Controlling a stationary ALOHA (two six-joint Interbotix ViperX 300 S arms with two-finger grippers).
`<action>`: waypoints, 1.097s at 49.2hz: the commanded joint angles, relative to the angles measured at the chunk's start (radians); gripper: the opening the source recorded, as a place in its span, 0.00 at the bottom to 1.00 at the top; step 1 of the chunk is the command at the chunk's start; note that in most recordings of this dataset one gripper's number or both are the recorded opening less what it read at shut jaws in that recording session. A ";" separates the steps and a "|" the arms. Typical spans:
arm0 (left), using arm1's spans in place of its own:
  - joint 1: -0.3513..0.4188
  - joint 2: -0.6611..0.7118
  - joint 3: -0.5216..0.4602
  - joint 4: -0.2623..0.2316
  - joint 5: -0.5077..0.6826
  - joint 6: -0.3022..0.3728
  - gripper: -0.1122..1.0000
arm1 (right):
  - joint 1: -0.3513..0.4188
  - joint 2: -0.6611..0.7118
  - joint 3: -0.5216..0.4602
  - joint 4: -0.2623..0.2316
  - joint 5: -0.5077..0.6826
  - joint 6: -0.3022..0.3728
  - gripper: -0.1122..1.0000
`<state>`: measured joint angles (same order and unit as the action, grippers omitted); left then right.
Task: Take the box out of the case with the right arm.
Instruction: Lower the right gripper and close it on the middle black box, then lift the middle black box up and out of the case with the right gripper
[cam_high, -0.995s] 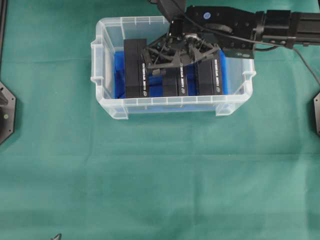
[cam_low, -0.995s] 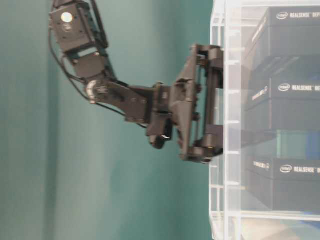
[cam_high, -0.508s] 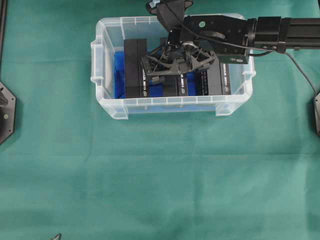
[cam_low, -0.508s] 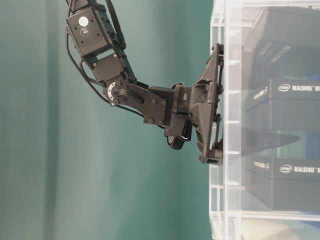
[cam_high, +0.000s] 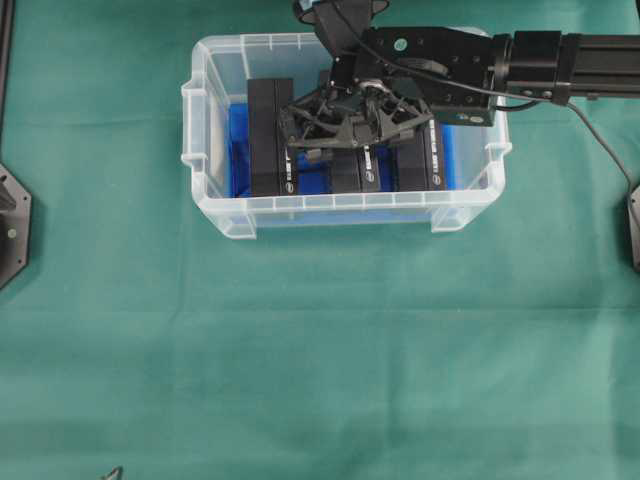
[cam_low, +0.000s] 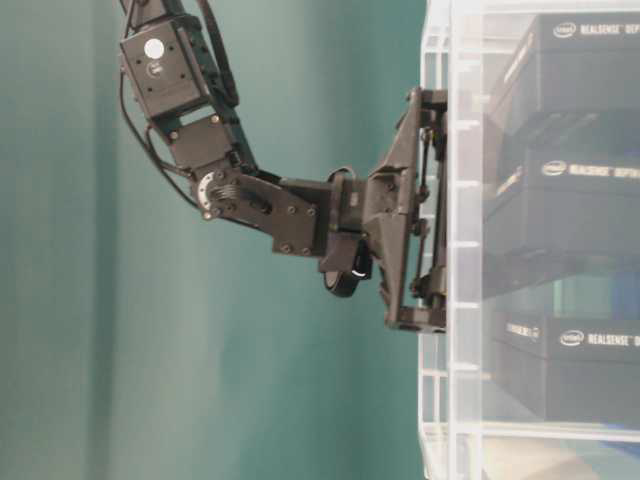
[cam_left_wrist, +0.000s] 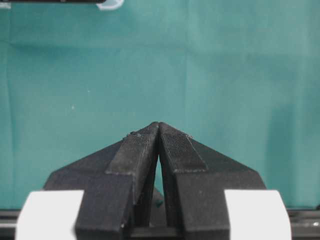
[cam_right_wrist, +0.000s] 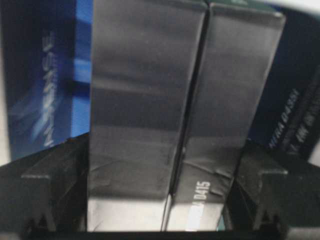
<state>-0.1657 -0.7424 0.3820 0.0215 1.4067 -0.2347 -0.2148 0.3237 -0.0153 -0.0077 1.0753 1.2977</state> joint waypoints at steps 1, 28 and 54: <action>-0.005 0.002 -0.025 0.000 -0.005 0.000 0.10 | 0.002 -0.021 -0.040 -0.009 0.006 0.000 0.72; -0.005 0.000 -0.026 0.000 -0.005 0.000 0.10 | 0.028 -0.097 -0.302 -0.150 0.318 0.018 0.71; -0.003 0.000 -0.026 0.002 -0.005 0.000 0.10 | 0.101 -0.097 -0.623 -0.334 0.595 0.014 0.70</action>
<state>-0.1657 -0.7424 0.3820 0.0215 1.4067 -0.2347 -0.1258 0.2807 -0.5890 -0.3221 1.6567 1.3100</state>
